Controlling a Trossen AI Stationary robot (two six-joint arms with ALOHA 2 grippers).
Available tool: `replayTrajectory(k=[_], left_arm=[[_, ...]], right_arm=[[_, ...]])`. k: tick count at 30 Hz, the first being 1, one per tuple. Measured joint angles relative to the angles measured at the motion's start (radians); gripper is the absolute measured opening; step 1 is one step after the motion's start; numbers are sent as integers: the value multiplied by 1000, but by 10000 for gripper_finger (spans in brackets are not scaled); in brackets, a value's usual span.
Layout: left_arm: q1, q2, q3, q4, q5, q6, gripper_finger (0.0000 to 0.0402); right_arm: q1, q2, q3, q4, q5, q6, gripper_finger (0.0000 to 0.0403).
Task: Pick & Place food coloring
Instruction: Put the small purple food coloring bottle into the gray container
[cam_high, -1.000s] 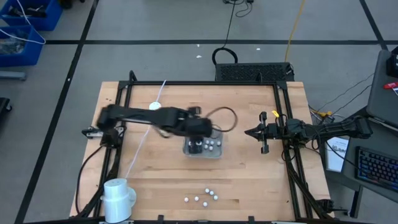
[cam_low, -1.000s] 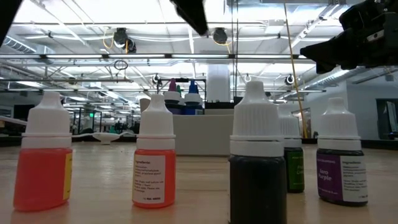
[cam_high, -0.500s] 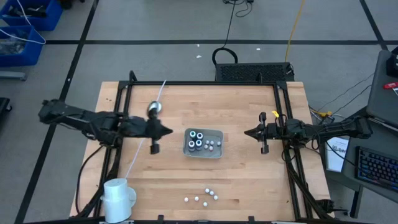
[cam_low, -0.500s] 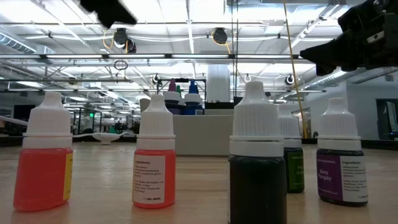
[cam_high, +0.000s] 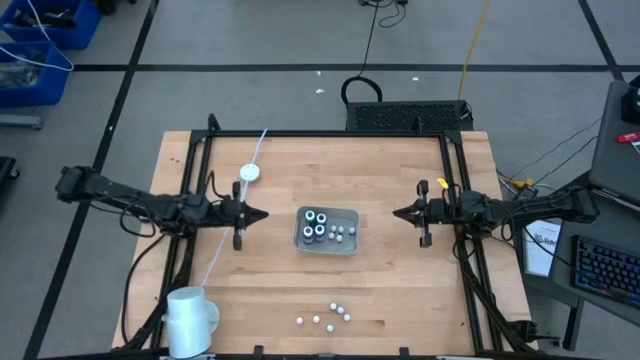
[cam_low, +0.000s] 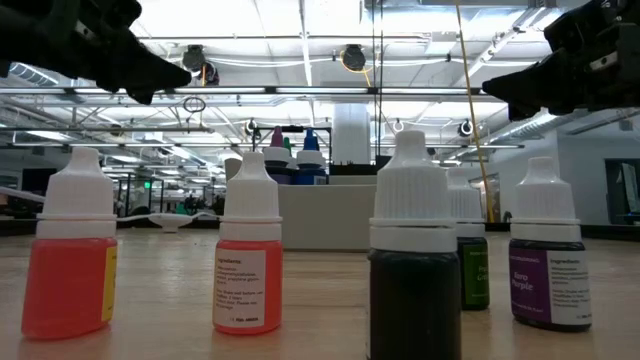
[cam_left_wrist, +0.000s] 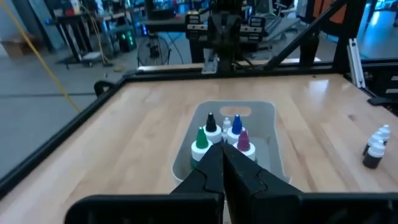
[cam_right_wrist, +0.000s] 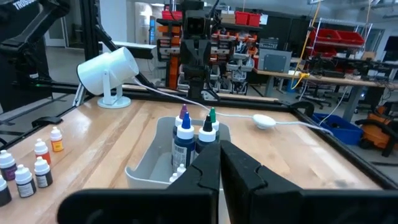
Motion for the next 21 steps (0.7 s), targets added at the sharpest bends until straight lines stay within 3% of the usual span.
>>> replayTrajectory(k=[8,21], left_arm=[[0,-1,-78,77,-1,32,4],[1,0,-105,66,-2,52,4]], right_arm=[[0,0,0,-1,-3,-100,4],[0,18,0,-45,-4,-51,4]])
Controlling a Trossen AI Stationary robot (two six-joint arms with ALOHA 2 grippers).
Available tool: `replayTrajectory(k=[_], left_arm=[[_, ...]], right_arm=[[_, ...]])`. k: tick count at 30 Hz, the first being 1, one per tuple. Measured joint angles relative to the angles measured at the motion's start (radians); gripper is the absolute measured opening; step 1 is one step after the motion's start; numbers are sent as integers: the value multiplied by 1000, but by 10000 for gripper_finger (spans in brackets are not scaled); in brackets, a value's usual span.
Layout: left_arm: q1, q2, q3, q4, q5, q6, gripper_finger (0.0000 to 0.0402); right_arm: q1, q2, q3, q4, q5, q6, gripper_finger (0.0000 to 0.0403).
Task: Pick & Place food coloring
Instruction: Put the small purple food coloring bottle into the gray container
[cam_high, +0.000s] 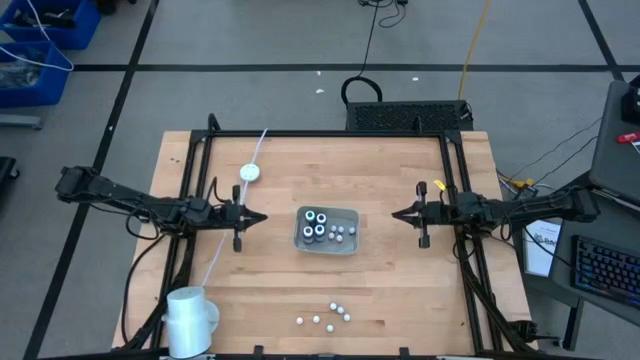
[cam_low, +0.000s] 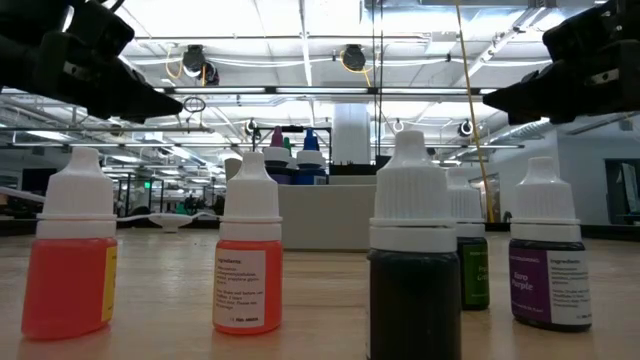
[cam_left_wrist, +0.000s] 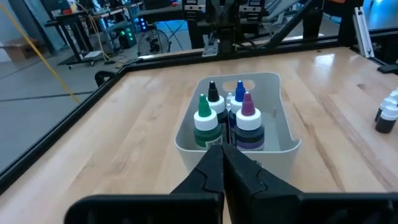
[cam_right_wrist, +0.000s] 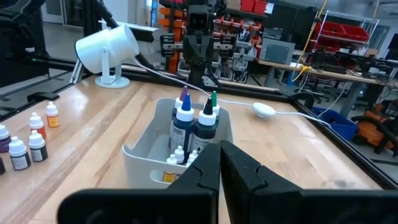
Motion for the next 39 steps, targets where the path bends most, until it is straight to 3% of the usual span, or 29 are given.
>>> replayTrajectory(k=[8,16,18,22,26,30,35,39], left_arm=[[0,0,0,2,0,-28,35],[0,0,0,2,0,-106,46],[0,0,0,5,1,-108,46],[0,0,0,38,1,-116,46],[0,0,0,63,1,-215,47],[0,0,0,75,1,-161,47],[0,0,0,80,0,-122,47],[0,0,0,80,1,-134,47]], right_arm=[[0,17,0,9,1,-42,1],[3,19,2,170,31,18,1],[18,28,30,193,32,19,1],[97,122,169,57,39,30,1],[225,327,352,-65,157,74,0],[359,598,569,-199,221,117,0],[496,933,892,-427,254,204,0],[585,1178,1212,-697,393,264,0]])
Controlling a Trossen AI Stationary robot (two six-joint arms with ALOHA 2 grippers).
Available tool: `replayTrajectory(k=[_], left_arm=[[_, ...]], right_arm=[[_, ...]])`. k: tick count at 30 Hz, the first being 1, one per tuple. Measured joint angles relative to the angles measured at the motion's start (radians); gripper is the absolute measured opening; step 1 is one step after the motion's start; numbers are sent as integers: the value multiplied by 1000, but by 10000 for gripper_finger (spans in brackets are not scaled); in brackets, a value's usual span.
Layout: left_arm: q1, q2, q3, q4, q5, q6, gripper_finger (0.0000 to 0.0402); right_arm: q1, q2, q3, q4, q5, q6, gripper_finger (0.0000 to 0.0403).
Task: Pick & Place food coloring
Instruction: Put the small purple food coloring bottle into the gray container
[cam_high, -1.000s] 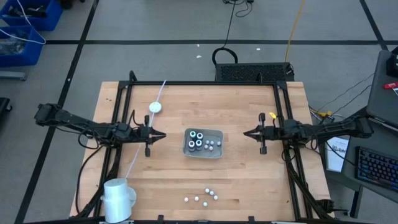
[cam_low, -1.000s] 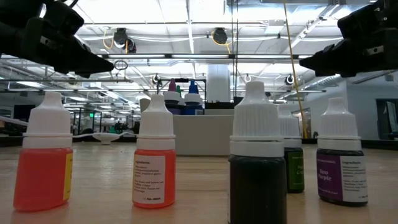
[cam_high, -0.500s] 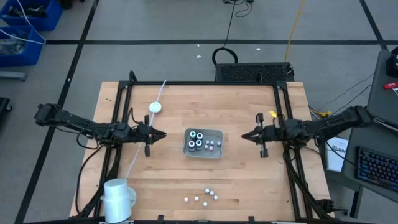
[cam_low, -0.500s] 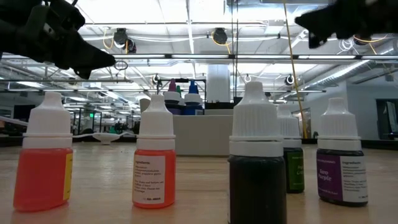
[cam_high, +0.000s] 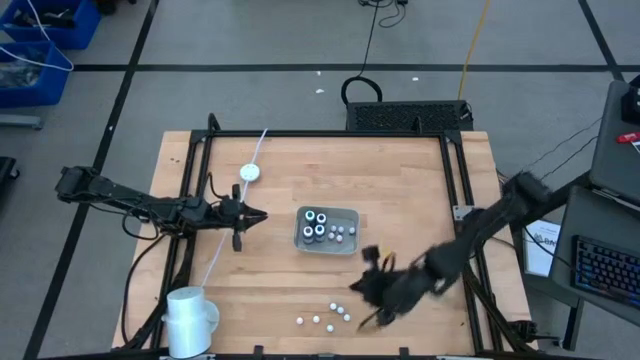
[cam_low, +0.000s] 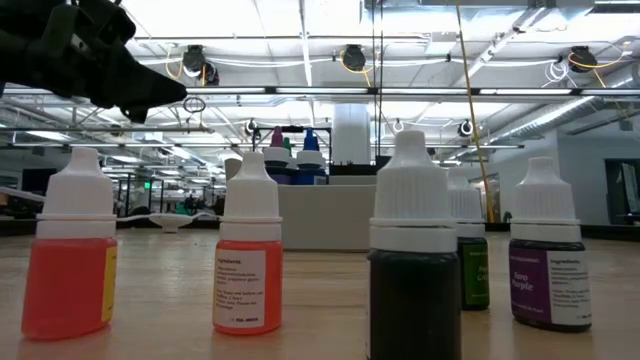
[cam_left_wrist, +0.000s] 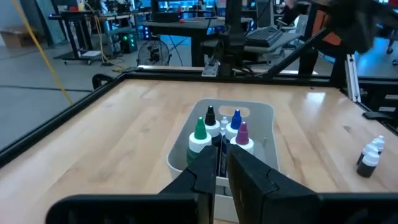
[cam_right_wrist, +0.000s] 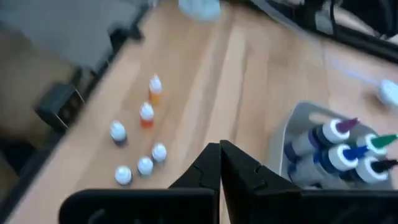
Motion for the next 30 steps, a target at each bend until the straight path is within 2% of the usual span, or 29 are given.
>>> replayTrajectory(k=[3,5,9,13,20,24,30], left_arm=[[0,0,0,0,0,-19,47],[0,0,0,-3,0,-35,47],[0,0,0,-4,1,-38,47],[0,0,0,-5,1,-39,47],[0,0,0,-14,3,-42,47],[0,0,0,-13,3,-32,47],[0,0,0,-10,3,-9,47]], right_arm=[[34,170,221,-252,72,99,0],[39,256,338,-365,74,201,0],[39,379,475,-484,-77,367,0],[57,457,498,-473,-187,377,0],[85,488,497,-342,-209,394,13],[93,489,496,-282,-206,382,50],[83,489,495,-326,-204,364,122]])
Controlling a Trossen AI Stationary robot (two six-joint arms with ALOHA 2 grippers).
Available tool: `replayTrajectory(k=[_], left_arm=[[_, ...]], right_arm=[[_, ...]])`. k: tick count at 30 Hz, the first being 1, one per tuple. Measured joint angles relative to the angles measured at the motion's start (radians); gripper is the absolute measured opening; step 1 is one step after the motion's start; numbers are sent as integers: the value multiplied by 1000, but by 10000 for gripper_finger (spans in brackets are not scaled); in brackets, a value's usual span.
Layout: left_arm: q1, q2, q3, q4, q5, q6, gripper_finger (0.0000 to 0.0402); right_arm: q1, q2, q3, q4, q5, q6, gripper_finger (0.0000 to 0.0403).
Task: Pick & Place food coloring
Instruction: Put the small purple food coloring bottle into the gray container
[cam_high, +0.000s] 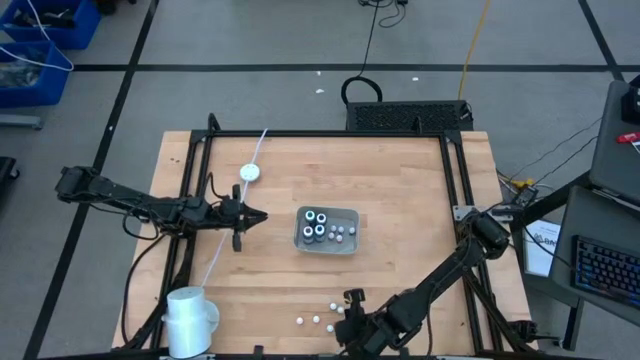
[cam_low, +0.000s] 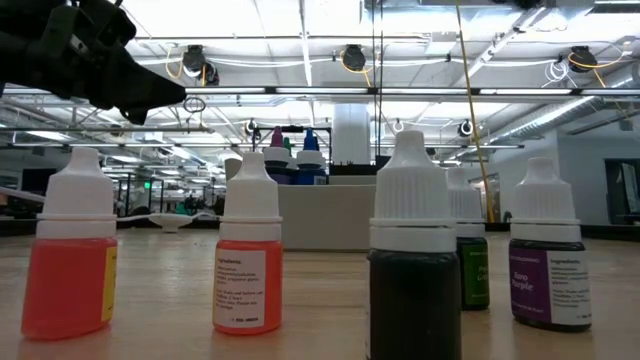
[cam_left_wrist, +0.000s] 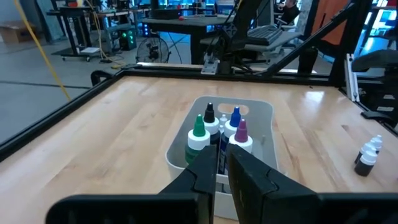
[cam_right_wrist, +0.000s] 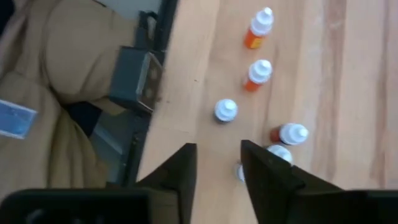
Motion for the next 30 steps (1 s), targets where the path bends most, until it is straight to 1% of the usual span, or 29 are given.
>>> replayTrajectory(k=[4,9,18,30], left_arm=[[0,0,0,3,0,10,47],[0,0,0,3,-1,10,47],[0,0,0,5,-3,16,47],[0,0,0,5,-4,16,47]], right_arm=[[-9,-2,-20,31,25,0,152],[-14,0,-78,45,23,26,169],[-18,0,-177,125,21,82,170],[-21,0,-229,181,21,104,167]])
